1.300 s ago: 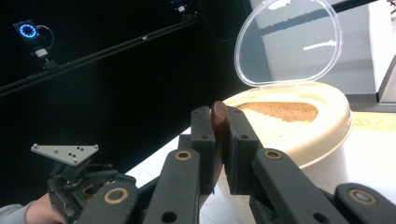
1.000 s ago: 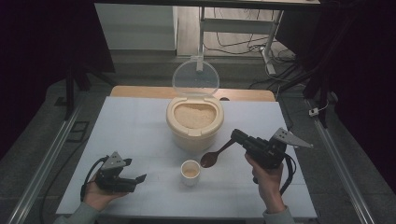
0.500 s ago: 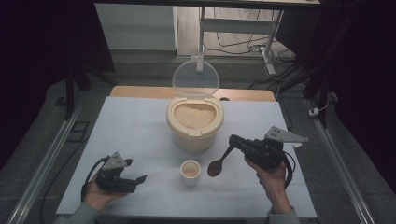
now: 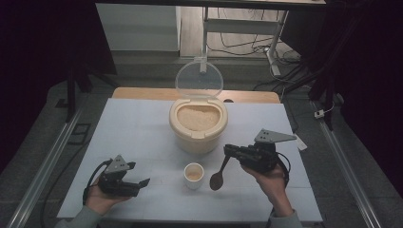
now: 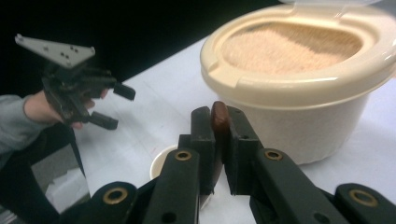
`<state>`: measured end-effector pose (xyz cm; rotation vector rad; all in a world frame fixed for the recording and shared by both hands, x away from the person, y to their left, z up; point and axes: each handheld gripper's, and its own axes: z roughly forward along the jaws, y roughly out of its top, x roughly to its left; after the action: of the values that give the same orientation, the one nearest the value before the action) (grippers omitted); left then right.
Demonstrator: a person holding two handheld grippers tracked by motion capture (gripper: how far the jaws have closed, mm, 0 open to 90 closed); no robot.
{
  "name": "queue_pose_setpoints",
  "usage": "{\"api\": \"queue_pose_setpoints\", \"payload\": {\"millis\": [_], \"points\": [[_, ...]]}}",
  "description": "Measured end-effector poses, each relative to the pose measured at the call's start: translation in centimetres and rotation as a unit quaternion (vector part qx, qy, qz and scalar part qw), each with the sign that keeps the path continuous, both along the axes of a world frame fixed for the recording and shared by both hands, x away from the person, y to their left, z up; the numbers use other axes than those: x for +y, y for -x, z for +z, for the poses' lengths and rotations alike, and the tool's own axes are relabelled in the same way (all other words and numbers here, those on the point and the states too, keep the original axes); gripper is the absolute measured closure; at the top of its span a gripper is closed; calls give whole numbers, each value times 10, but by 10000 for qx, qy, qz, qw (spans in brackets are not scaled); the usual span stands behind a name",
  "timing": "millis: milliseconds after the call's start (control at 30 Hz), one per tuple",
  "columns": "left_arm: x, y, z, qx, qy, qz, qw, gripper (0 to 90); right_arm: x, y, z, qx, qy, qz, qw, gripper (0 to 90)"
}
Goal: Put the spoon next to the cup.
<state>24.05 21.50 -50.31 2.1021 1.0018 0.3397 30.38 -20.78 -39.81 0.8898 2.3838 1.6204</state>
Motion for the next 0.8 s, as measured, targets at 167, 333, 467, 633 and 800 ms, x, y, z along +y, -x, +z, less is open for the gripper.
{"api": "queue_pose_setpoints", "payload": {"millis": [167, 333, 467, 633, 800], "points": [[-1, 0, -1, 22, 5, -8, 10000, 171, 7, -6, -9, 163, 138, 74, 9997, 833], [-1, 0, -1, 46, -29, -41, 10000, 171, 11, -11, -20, 406, 245, 191, 9987, 832], [-1, 0, -1, 53, -40, -54, 10000, 171, 13, -13, -27, 446, 336, 189, 9983, 830], [-2, 0, -2, 66, -43, -58, 10000, 172, 10, -18, -32, 412, 330, 67, 9986, 813], [-2, 0, -2, 70, -64, -72, 9999, 173, 6, -23, -39, 279, 445, -186, 9984, 781]]}}
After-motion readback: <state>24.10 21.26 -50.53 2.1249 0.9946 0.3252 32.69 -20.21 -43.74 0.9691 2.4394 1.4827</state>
